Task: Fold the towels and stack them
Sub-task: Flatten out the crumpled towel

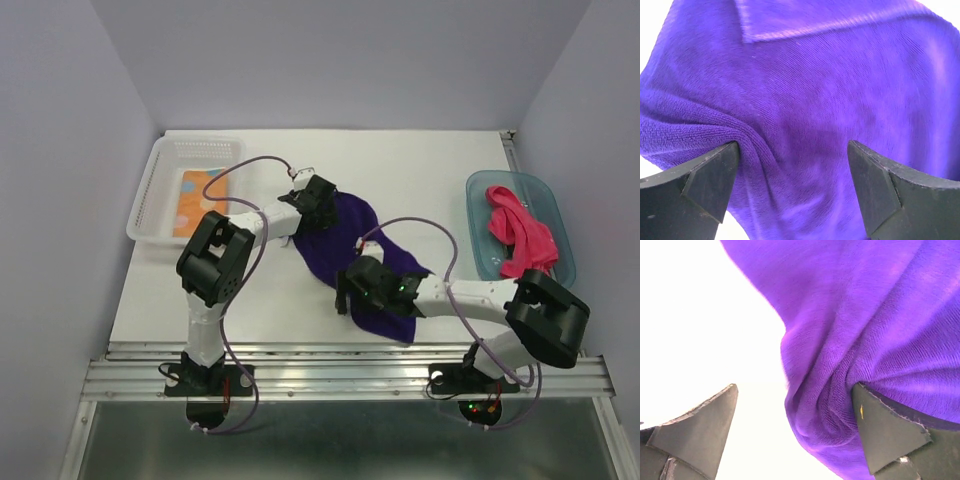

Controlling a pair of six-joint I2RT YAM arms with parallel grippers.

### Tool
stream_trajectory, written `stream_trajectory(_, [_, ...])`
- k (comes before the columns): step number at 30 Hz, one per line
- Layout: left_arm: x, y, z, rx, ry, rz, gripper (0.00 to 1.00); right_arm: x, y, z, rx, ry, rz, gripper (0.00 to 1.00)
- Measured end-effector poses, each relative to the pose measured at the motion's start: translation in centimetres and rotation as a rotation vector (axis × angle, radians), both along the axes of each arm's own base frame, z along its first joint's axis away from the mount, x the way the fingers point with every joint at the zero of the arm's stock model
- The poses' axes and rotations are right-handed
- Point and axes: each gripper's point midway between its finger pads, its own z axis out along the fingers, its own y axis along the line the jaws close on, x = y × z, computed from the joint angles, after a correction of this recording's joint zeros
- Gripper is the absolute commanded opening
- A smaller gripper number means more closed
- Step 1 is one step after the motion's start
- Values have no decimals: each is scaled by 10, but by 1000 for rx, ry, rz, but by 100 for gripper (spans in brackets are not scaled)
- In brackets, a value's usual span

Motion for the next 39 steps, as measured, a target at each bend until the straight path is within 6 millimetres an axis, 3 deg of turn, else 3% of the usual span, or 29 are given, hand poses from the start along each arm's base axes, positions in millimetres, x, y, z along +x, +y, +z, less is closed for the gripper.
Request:
stream_trajectory(3, [-5, -3, -2, -12, -1, -21, 99, -52, 42, 3, 14, 30, 178, 99])
stream_trajectory(6, [-25, 5, 1, -10, 8, -36, 99, -77, 56, 5, 21, 61, 262, 100])
stream_trajectory(9, [-43, 21, 25, -14, -31, -26, 99, -78, 53, 9, -12, 68, 276, 100])
stream_trajectory(10, [-46, 26, 41, -22, -64, -17, 99, -75, 53, 12, -22, 58, 277, 100])
stream_trajectory(14, [-51, 42, 94, -69, -186, 28, 99, -58, 56, 40, -19, -39, 274, 100])
stream_trajectory(16, [-53, 48, 112, -88, -231, 52, 99, -44, 56, 63, 9, -106, 261, 100])
stream_trajectory(18, [-56, 58, 122, -98, -260, 87, 99, -10, 55, 96, 77, -183, 200, 100])
stream_trajectory(21, [-61, 73, 115, -89, -251, 124, 99, 47, 44, 116, 115, -249, 95, 100])
stream_trajectory(24, [-74, 88, 97, -66, -211, 151, 99, 90, 44, 116, 92, -274, 70, 100])
stream_trajectory(28, [-82, 100, 88, -56, -191, 173, 99, 140, 69, 92, 71, -239, 108, 100])
stream_trajectory(31, [-85, 102, 89, -71, -197, 179, 99, 160, 76, 63, 66, -180, 136, 100])
stream_trajectory(35, [-86, 102, 89, -84, -197, 177, 99, 174, 59, 17, 38, -83, 112, 99])
stream_trajectory(39, [-82, 101, 89, -91, -202, 170, 99, 179, 45, 13, 84, -72, 62, 99])
